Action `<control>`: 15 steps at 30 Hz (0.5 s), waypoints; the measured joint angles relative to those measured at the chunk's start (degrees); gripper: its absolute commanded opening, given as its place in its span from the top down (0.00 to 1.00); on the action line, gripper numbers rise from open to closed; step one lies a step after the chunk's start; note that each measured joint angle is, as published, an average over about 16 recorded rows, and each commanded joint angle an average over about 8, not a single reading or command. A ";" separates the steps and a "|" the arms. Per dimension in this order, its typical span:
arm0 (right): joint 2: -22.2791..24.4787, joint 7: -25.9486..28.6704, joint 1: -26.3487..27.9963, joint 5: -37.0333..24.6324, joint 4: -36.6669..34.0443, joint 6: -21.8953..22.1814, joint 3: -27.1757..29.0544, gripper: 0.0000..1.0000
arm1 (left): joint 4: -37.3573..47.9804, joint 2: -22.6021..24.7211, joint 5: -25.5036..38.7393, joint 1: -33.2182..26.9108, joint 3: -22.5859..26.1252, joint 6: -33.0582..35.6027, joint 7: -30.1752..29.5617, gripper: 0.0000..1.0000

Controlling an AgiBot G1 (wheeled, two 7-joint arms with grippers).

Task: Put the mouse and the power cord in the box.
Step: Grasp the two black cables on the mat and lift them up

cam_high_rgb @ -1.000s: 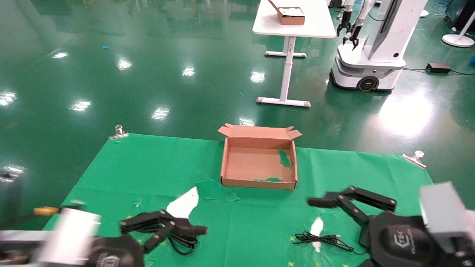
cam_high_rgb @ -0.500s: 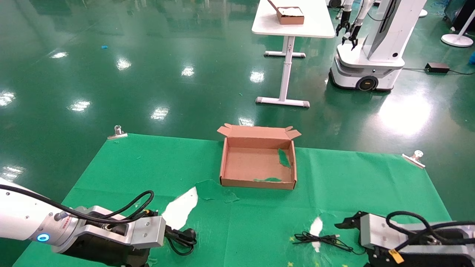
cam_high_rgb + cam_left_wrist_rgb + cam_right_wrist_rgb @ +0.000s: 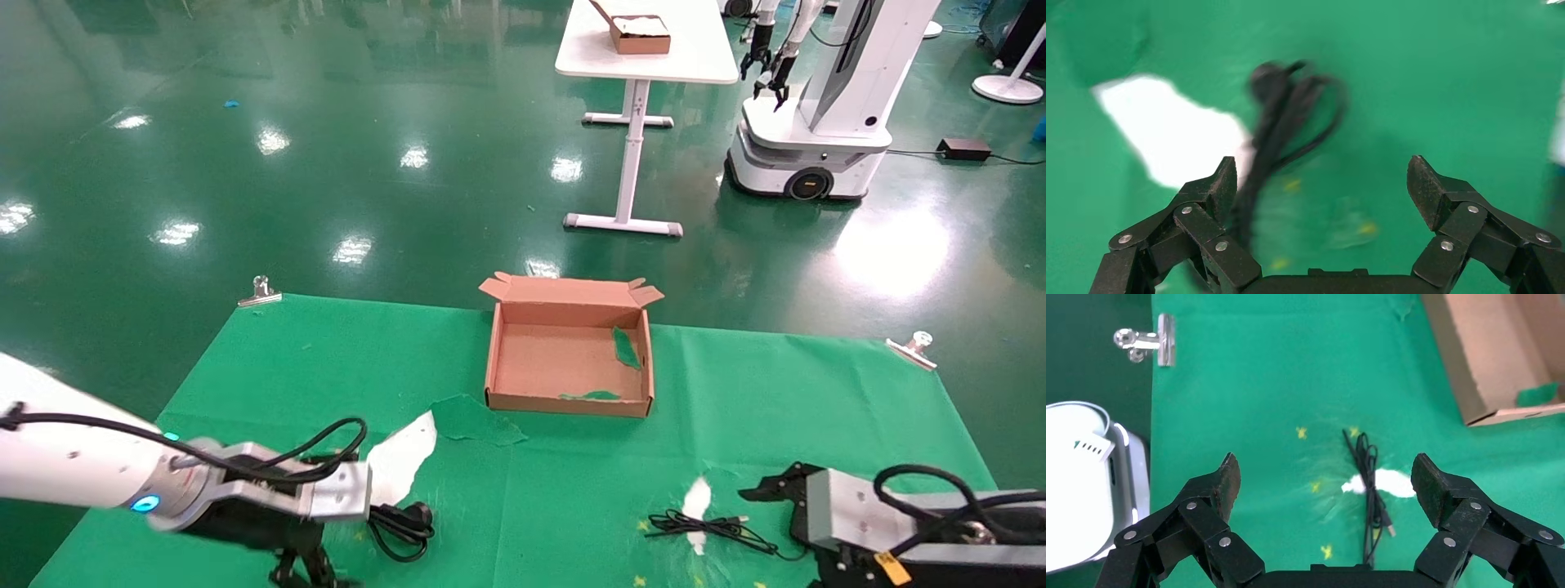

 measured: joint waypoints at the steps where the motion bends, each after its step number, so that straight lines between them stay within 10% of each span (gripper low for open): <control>1: 0.13 0.14 -0.13 0.19 0.32 0.09 0.11 0.00 | 0.33 0.59 1.31 -0.13 0.39 -0.96 -0.40 0.00; 15: -0.40 2.90 -0.12 -2.97 2.86 0.98 -1.10 0.00 | 8.38 7.56 10.23 -1.46 3.15 -9.46 -1.51 0.00</control>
